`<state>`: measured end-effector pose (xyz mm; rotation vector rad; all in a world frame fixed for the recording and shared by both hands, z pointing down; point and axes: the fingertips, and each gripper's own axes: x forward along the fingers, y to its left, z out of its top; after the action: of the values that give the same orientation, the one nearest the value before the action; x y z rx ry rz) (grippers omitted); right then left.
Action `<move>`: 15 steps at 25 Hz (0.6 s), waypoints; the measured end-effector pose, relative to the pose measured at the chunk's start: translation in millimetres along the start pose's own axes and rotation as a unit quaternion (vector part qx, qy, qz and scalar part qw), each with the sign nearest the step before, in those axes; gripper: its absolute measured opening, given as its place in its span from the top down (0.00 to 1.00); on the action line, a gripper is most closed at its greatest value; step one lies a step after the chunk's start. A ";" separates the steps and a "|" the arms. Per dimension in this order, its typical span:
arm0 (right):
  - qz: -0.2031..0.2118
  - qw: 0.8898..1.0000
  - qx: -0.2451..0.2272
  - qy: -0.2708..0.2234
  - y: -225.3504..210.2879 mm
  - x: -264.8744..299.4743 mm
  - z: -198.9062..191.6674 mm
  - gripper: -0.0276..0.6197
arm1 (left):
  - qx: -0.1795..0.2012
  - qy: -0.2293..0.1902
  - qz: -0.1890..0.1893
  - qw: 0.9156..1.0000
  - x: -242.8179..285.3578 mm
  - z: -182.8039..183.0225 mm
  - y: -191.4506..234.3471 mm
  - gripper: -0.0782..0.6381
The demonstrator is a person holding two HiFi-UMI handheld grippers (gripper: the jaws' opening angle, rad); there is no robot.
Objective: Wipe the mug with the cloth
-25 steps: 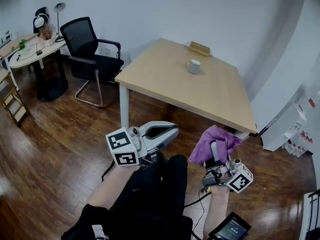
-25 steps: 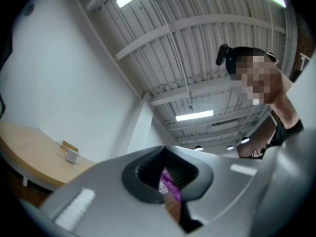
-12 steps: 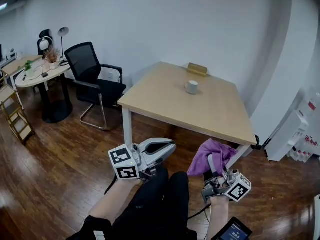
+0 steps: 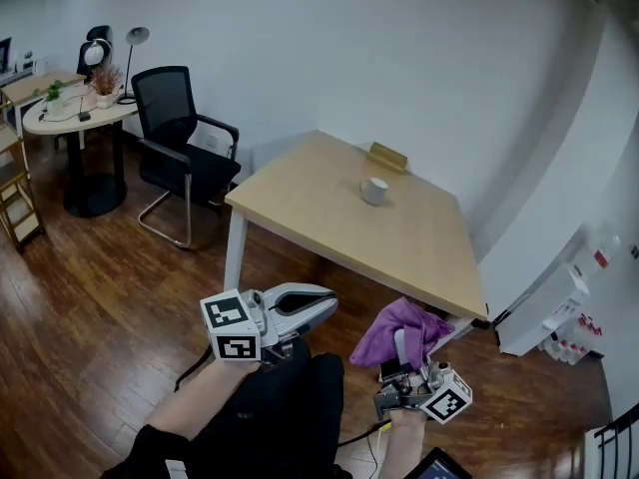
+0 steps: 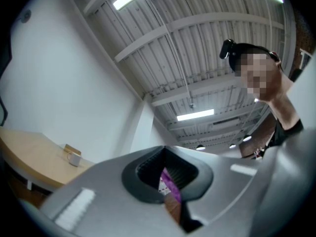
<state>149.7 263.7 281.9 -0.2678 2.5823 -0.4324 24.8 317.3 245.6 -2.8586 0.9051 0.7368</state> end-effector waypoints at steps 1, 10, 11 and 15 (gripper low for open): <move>0.000 1.000 -0.002 0.000 1.1 -1.6 0.0 0.84 | 0.000 -0.001 0.000 1.000 0.0 0.3 -0.8 0.88; 0.007 0.999 -0.035 -0.012 14.9 -14.4 4.5 0.84 | -0.001 0.005 -0.006 1.000 5.4 -8.3 -7.1 0.88; 0.008 0.999 -0.036 -0.012 15.6 -15.3 4.4 0.84 | -0.001 0.005 -0.006 1.000 6.3 -9.0 -7.1 0.88; 0.009 0.999 -0.036 -0.011 16.0 -17.1 4.9 0.84 | 0.000 0.009 -0.007 1.000 10.7 -10.7 -8.2 0.88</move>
<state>165.0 281.9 279.9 -0.2727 2.5811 -0.3278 41.6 316.4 249.5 -2.8738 0.8862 0.7103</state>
